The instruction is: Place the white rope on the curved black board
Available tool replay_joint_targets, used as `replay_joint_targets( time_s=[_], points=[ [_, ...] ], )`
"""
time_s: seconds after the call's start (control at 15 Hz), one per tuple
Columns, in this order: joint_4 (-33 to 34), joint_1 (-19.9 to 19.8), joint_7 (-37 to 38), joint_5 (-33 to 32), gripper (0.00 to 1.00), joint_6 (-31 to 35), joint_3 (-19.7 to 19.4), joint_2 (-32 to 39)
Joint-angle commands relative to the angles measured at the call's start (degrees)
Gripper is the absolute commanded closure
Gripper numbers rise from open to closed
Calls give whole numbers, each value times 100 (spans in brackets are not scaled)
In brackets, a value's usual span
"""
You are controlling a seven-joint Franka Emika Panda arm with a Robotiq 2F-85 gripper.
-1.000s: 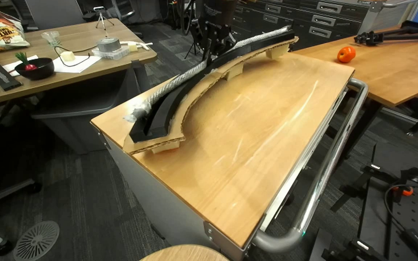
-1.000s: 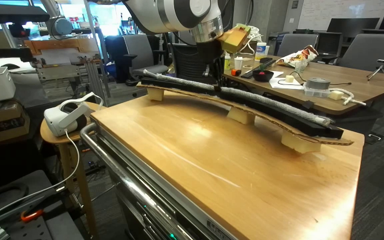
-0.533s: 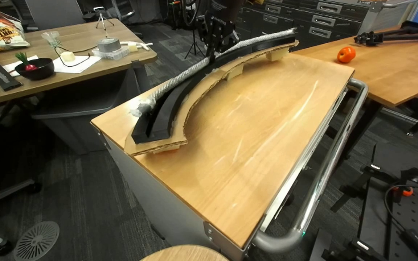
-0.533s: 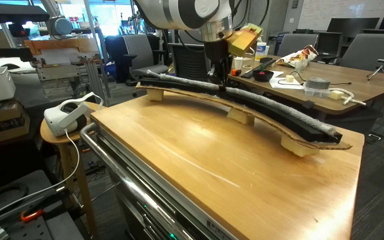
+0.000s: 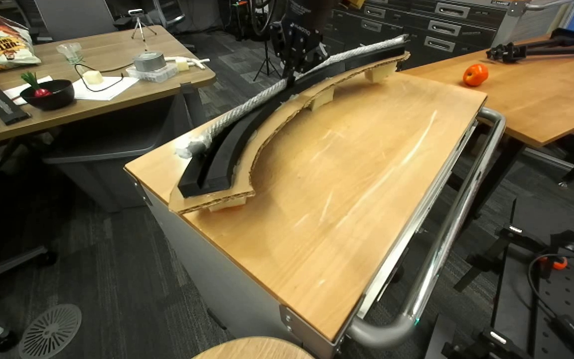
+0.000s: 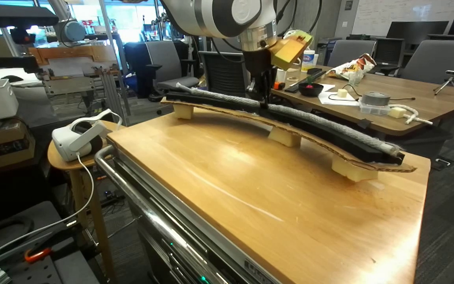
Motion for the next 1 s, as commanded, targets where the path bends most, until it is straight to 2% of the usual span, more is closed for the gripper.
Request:
replay_joint_targets(
  time_s=[0.0, 0.07, 0.13, 0.4, 0.53, 0.6, 0.8, 0.93],
  points=[
    [43, -86, -221, 257, 64, 137, 175, 68],
    [-15, -85, -269, 252, 63, 128, 194, -2],
    [-72, -54, -253, 172, 56, 49, 171, -103],
    [-200, -24, -579, 126, 25, -416, 200, -487],
    [-247, -43, -924, 340, 12, -653, 317, -660],
    [-236, -103, -1312, 666, 3, -877, 473, -733],
    [3, 37, -2090, 1220, 0, -1861, 569, -815],
    [293, 231, -2196, 1171, 0, -2594, 517, -756]
  ],
)
